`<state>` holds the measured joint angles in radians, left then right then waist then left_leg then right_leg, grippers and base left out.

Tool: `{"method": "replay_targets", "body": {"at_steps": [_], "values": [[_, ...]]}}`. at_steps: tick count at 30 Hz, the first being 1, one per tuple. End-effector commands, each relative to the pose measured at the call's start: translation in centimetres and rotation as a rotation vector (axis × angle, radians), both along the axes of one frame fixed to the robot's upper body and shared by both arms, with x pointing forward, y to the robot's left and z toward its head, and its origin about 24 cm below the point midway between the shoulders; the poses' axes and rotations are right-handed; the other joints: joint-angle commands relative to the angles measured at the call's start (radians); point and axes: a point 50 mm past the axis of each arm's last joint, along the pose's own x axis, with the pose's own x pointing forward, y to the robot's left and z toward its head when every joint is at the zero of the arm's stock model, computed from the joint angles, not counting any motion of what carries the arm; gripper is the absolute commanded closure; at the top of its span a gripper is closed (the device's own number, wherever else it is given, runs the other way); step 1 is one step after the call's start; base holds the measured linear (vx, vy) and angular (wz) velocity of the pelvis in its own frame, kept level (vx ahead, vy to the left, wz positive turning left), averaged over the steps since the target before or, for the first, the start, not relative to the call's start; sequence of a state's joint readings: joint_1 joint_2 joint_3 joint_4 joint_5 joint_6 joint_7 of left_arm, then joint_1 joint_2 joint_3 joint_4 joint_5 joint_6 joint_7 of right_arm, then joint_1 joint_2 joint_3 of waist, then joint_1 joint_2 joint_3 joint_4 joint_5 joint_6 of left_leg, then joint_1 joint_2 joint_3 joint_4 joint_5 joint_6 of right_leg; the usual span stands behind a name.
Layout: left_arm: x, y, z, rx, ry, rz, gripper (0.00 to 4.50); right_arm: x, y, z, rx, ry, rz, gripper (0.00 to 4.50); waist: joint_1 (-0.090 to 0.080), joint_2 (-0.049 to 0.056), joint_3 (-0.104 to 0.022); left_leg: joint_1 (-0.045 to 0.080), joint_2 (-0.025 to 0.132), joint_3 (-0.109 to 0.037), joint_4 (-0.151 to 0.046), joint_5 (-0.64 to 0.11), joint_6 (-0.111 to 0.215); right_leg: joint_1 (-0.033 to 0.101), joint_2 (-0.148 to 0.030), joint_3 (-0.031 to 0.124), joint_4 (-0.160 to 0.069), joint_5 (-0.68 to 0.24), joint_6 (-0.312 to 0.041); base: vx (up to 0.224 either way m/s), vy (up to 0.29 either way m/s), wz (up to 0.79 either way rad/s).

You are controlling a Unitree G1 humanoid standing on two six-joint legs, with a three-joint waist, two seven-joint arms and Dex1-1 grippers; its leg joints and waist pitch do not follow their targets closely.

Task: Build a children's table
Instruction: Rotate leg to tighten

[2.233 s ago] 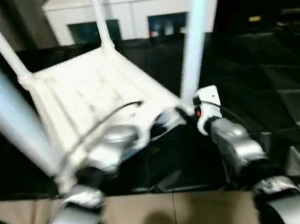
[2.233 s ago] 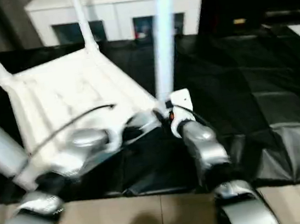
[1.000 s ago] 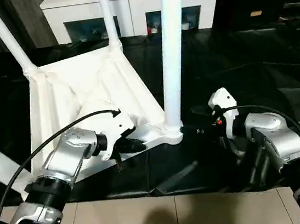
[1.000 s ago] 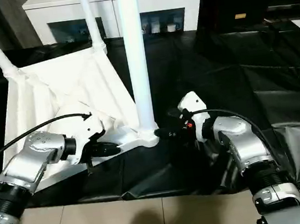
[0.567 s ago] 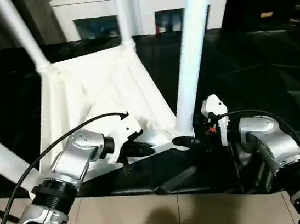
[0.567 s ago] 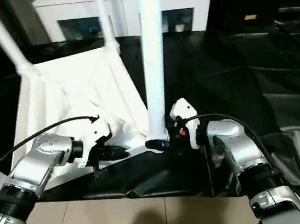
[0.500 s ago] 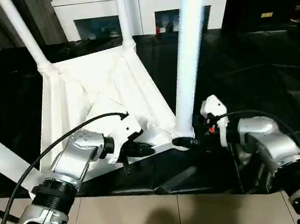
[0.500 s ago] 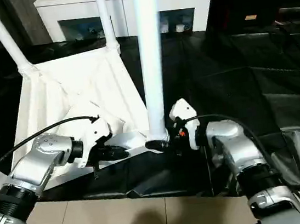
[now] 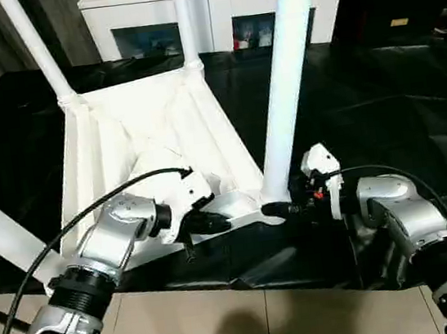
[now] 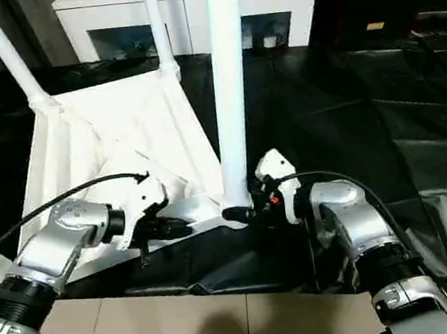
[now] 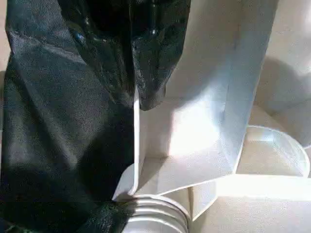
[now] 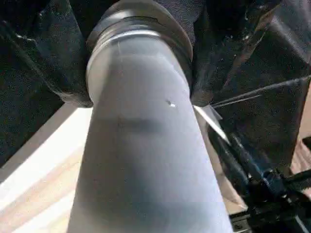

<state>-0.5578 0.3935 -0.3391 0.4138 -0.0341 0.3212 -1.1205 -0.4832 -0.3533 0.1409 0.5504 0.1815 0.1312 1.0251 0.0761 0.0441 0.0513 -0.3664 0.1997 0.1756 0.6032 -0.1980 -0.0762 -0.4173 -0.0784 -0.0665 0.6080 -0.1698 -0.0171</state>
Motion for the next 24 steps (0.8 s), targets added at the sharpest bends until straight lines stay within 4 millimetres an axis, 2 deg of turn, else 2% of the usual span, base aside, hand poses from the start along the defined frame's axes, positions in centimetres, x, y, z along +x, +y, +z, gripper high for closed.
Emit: {"method": "replay_targets", "body": {"at_steps": [1,4,5,7,8,10,13,14,15,17,19,21,23,24], "values": [[0.2,-0.9,0.4,-0.029,-0.033,0.004,4.50,0.5,0.2,-0.3,0.006,-0.004,-0.080,1.83,-0.004,-0.010,-0.070,0.003,0.023,-0.003,-0.067,-0.137,0.068,0.064,-0.057,0.039,-0.063,-0.159,-0.252,0.000,0.000,0.00],[0.5,-1.7,0.1,-0.047,-0.045,0.052,4.50,1.1,0.3,-1.0,0.018,0.006,-0.230,1.84,-0.012,-0.011,-0.066,0.003,0.021,-0.003,-0.070,-0.167,0.050,0.063,-0.058,0.038,-0.072,-0.229,-0.233,0.000,0.000,0.00],[0.8,-2.7,-0.1,-0.088,-0.053,0.098,4.50,1.5,1.0,-1.5,0.052,0.017,-0.348,1.84,-0.017,-0.013,-0.066,0.005,0.019,-0.004,-0.071,-0.186,0.041,0.064,-0.058,0.037,-0.077,-0.274,-0.217,0.000,0.000,0.00],[1.0,-3.6,-0.2,-0.124,-0.058,0.123,4.50,1.8,1.8,-1.8,0.076,0.028,-0.429,1.84,-0.025,-0.013,-0.063,0.004,0.016,-0.004,-0.072,-0.194,0.031,0.062,-0.058,0.038,-0.084,-0.314,-0.200,0.000,0.000,0.00],[1.3,-5.1,-0.4,-0.175,-0.063,0.162,4.50,2.2,3.0,-2.1,0.071,0.023,-0.553,1.84,-0.030,-0.013,-0.064,0.002,0.015,-0.006,-0.073,-0.189,0.025,0.063,-0.058,0.037,-0.086,-0.331,-0.188,0.000,0.000,0.00],[1.4,-5.6,-0.5,-0.182,-0.082,0.180,4.50,2.3,3.5,-2.2,0.066,0.021,-0.592,1.84,-0.036,-0.014,-0.065,0.006,0.015,-0.008,-0.075,-0.205,0.016,0.059,-0.058,0.036,-0.088,-0.352,-0.175,0.000,0.000,0.00],[1.7,-7.6,-0.5,-0.203,-0.109,0.227,4.50,2.8,5.2,-2.3,0.044,0.008,-0.737,1.84,-0.040,-0.012,-0.062,0.005,0.011,-0.006,-0.075,-0.213,0.026,0.057,-0.057,0.037,-0.095,-0.383,-0.163,0.000,0.000,0.00],[1.8,-8.2,-0.6,-0.197,-0.120,0.244,4.50,2.9,5.9,-2.2,0.058,0.019,-0.776,1.84,-0.041,-0.002,-0.062,0.011,0.012,-0.007,-0.076,-0.223,0.015,0.051,-0.057,0.037,-0.097,-0.398,-0.157,0.000,0.000,0.00],[1.8,-8.4,-0.7,-0.192,-0.127,0.254,4.50,3.0,6.3,-2.2,0.067,0.027,-0.793,1.84,-0.044,-0.009,-0.063,0.013,0.011,-0.006,-0.076,-0.228,0.016,0.053,-0.056,0.038,-0.099,-0.387,-0.157,0.000,0.000,0.00],[1.8,-9.2,-0.7,-0.208,-0.124,0.274,4.50,3.3,7.9,-1.4,0.077,0.002,-0.760,1.84,-0.042,-0.007,-0.064,0.012,0.012,-0.007,-0.077,-0.230,0.023,0.054,-0.055,0.039,-0.094,-0.363,-0.162,0.000,0.000,0.00],[1.8,-9.3,-0.7,-0.206,-0.126,0.263,4.50,3.5,8.4,-0.5,0.127,-0.030,-0.726,1.84,-0.043,-0.009,-0.065,0.008,0.010,-0.007,-0.078,-0.230,0.035,0.057,-0.054,0.038,-0.093,-0.344,-0.166,0.000,0.000,0.00],[1.7,-9.1,-0.8,-0.198,-0.114,0.245,4.50,3.6,8.3,0.4,0.171,-0.065,-0.675,1.28,-0.041,-0.008,-0.068,0.007,0.012,-0.007,-0.077,-0.214,0.052,0.058,-0.055,0.040,-0.088,-0.296,-0.178,0.000,0.000,0.00],[1.7,-8.6,-1.0,-0.173,-0.110,0.234,4.50,3.6,7.9,0.8,0.176,-0.086,-0.649,1.15,-0.041,-0.008,-0.068,0.004,0.012,-0.007,-0.077,-0.204,0.062,0.061,-0.056,0.038,-0.086,-0.277,-0.186,0.000,0.000,0.00],[1.7,-8.2,-1.2,-0.156,-0.110,0.230,4.50,3.6,7.6,1.0,0.178,-0.087,-0.642,1.08,-0.040,-0.012,-0.067,0.002,0.011,-0.007,-0.077,-0.202,0.070,0.063,-0.056,0.038,-0.087,-0.285,-0.184,0.000,0.000,0.00]]}}
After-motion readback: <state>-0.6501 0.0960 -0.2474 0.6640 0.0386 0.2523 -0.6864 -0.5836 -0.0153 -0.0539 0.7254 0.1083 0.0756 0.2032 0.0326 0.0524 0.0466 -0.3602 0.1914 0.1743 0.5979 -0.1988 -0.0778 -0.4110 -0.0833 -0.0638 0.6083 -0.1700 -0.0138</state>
